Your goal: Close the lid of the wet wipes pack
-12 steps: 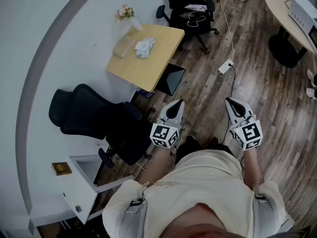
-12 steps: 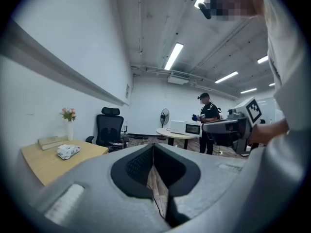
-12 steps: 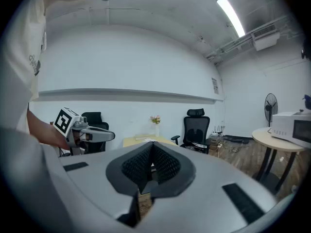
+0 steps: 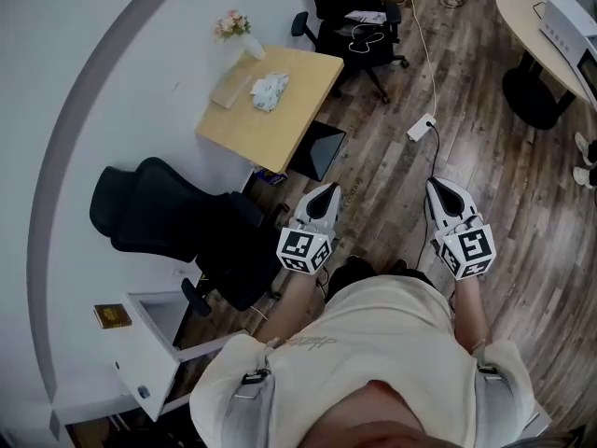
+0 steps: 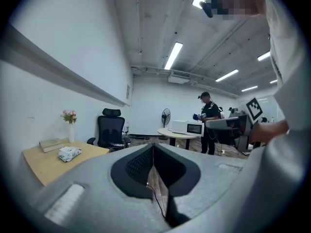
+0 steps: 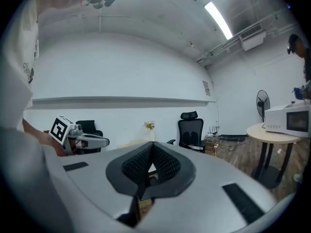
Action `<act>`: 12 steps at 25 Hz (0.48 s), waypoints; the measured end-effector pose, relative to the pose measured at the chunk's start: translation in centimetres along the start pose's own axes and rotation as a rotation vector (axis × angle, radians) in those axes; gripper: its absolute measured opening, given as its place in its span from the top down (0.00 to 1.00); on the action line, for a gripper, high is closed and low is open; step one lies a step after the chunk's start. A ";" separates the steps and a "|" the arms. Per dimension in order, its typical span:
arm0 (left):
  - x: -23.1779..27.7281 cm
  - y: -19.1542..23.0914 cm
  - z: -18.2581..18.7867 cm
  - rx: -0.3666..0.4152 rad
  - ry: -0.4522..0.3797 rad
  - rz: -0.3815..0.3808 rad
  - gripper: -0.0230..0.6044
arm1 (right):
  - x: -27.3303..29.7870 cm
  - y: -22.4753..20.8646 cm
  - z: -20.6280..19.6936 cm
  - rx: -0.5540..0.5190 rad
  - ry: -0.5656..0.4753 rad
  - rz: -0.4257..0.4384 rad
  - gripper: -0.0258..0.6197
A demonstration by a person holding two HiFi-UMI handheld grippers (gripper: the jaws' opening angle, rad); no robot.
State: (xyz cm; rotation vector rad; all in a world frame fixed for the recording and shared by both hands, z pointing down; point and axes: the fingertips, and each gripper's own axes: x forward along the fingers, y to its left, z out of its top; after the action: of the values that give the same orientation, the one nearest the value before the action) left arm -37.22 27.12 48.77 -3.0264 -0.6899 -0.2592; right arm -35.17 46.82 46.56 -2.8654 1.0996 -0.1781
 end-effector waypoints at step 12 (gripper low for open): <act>-0.4 1.0 -2.7 -0.040 0.093 0.046 0.93 | 2.6 0.2 -4.1 0.051 0.107 0.078 0.96</act>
State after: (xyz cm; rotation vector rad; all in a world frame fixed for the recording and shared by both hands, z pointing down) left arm -37.53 25.89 51.34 -3.0403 -0.6147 -0.4149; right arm -33.91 44.89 50.86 -2.7915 1.2039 -0.3532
